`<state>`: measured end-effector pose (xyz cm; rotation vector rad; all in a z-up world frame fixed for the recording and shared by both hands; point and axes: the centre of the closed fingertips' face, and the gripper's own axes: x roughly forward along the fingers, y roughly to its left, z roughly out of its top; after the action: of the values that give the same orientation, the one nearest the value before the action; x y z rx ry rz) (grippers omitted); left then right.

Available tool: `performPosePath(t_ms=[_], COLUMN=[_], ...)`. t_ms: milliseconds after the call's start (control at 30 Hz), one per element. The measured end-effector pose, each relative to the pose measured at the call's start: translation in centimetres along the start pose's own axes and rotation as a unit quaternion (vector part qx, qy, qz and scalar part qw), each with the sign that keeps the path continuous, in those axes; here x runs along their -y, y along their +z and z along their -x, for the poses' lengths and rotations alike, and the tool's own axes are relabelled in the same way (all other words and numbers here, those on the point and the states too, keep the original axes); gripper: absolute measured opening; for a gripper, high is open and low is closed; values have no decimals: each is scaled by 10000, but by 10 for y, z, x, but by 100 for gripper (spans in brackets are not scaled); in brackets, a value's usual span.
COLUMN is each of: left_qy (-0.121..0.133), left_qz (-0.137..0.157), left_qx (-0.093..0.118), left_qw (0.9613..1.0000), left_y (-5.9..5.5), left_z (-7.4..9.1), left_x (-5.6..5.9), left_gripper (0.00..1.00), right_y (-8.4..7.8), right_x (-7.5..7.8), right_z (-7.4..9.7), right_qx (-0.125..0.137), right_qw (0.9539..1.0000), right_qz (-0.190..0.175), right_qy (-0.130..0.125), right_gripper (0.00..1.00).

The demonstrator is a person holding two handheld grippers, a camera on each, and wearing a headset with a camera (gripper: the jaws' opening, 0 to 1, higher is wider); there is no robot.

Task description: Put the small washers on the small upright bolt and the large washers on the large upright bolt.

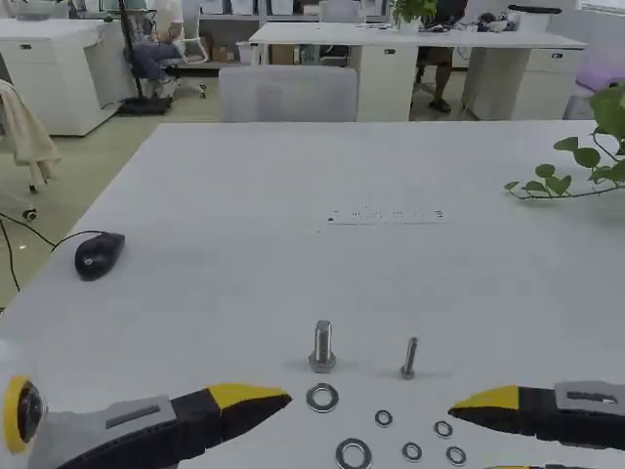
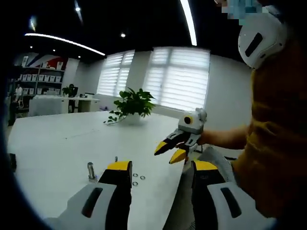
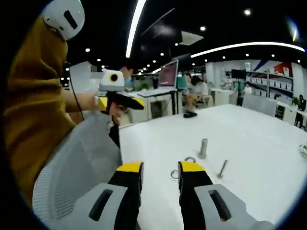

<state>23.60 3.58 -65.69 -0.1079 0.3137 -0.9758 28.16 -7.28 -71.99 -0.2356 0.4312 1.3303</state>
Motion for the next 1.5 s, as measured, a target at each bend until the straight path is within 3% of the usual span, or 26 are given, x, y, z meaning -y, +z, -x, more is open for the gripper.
performPosePath(t_ms=[133, 233, 300, 400, 667, 700, 833, 1367, 1500], left_qy=[2, 177, 167, 203, 306, 277, 292, 325, 299], left_qz=[66, 86, 152, 180, 268, 297, 335, 214, 98], left_qx=[-14, -117, -168, -199, -147, -135, -138, -113, -134], left_qw=[10000, 9997, 9996, 9994, 9991, 9991, 9989, 9992, 9994], left_y=[-4, -13, -18, -20, -21, -21, -22, -12, -6], left_z=[-1, -1, -1, 0, 2, 2, 2, 4, 0], left_x=[2, -5, -4, -5, -16, -17, -18, -18, -24], left_gripper=[54, 57, 58, 58, 58, 58, 58, 58, 58], right_y=[0, -12, -16, -17, -23, -27, -26, -22, -19], right_x=[-2, 3, 8, 7, 18, 28, 34, 32, 31], right_z=[0, 1, 4, 8, 12, 13, 11, 9, 13], right_qx=[99, -106, -194, -125, -253, -363, -306, -284, -244], right_qw=[9999, 9998, 9994, 9995, 9987, 9973, 9973, 9976, 9976], right_qz=[-56, -128, -162, -196, -271, -230, -351, -224, -146], right_qy=[30, -104, -223, -222, -359, -589, -570, -584, -624], right_gripper=[56, 57, 57, 57, 56, 56, 56, 56, 56])
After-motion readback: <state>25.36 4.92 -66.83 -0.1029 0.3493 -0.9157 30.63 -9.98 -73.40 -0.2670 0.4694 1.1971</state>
